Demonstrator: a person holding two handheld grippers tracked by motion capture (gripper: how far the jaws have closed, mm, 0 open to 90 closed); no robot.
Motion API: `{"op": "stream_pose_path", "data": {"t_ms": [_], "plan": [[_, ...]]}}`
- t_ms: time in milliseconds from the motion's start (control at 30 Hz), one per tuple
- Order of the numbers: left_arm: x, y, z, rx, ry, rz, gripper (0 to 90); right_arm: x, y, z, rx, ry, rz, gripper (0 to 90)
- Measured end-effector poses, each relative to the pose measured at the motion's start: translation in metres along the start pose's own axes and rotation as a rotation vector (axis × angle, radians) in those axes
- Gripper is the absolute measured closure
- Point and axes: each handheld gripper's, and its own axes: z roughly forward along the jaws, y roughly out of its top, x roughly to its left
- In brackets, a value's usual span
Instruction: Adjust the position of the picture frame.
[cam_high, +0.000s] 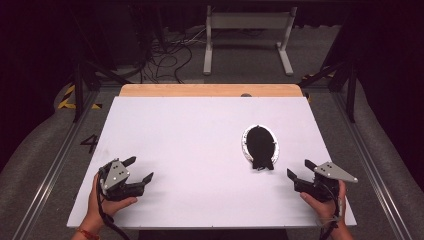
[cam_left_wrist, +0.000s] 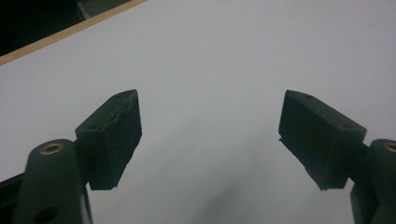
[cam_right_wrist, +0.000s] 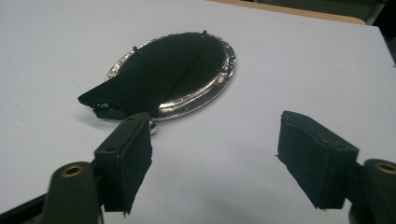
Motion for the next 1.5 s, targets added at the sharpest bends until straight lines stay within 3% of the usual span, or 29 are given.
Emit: {"op": "stream_pose_path", "data": {"t_ms": [100, 167, 300, 433, 533, 833, 900, 967, 1067, 1133, 1267, 1333, 1367, 1500], "plan": [[-0.001, -0.003, 0.003, 0.011, -0.022, 0.000, 22.8, -0.002, 0.001, 0.002, 0.009, 0.090, 0.056, 35.4], [-0.002, -0.005, 0.003, 0.013, -0.016, 0.007, 23.6, -0.001, 0.001, 0.003, 0.016, 0.105, 0.051, 37.1], [0.001, -0.009, 0.000, 0.033, -0.007, -0.001, 21.8, 0.000, 0.004, 0.006, 0.034, 0.126, 0.024, 38.5], [0.006, -0.010, 0.000, 0.034, 0.005, -0.045, 21.1, 0.002, 0.008, 0.012, 0.058, 0.138, 0.007, 38.2], [0.009, -0.012, 0.000, 0.046, 0.012, -0.045, 21.5, 0.004, 0.009, 0.016, 0.083, 0.149, -0.013, 39.4], [0.009, -0.013, 0.000, 0.065, 0.016, -0.026, 24.1, 0.012, 0.014, 0.024, 0.165, 0.189, -0.059, 58.0], [0.009, -0.013, 0.000, 0.067, 0.015, -0.018, 24.8, 0.013, 0.014, 0.025, 0.175, 0.185, -0.062, 59.9], [0.011, -0.011, -0.004, 0.054, 0.020, -0.014, 25.0, 0.015, 0.016, 0.025, 0.212, 0.167, -0.102, 66.0], [0.014, -0.012, -0.009, 0.039, 0.023, -0.029, 25.1, 0.016, 0.015, 0.027, 0.236, 0.194, -0.107, 69.3], [0.014, -0.012, -0.008, 0.043, 0.015, -0.035, 25.2, 0.018, 0.016, 0.029, 0.252, 0.208, -0.116, 66.7], [0.013, -0.011, -0.007, 0.048, 0.010, -0.024, 25.1, 0.019, 0.020, 0.031, 0.232, 0.206, -0.106, 61.9], [0.011, -0.009, -0.007, 0.062, 0.015, 0.006, 25.1, 0.021, 0.025, 0.033, 0.212, 0.217, -0.107, 62.9], [0.012, -0.007, -0.010, 0.046, 0.011, -0.005, 26.0, 0.024, 0.029, 0.032, 0.190, 0.195, -0.125, 73.2], [0.017, -0.007, -0.011, 0.053, -0.002, -0.020, 31.5, 0.021, 0.038, 0.030, 0.163, 0.162, -0.139, 86.8]]}}
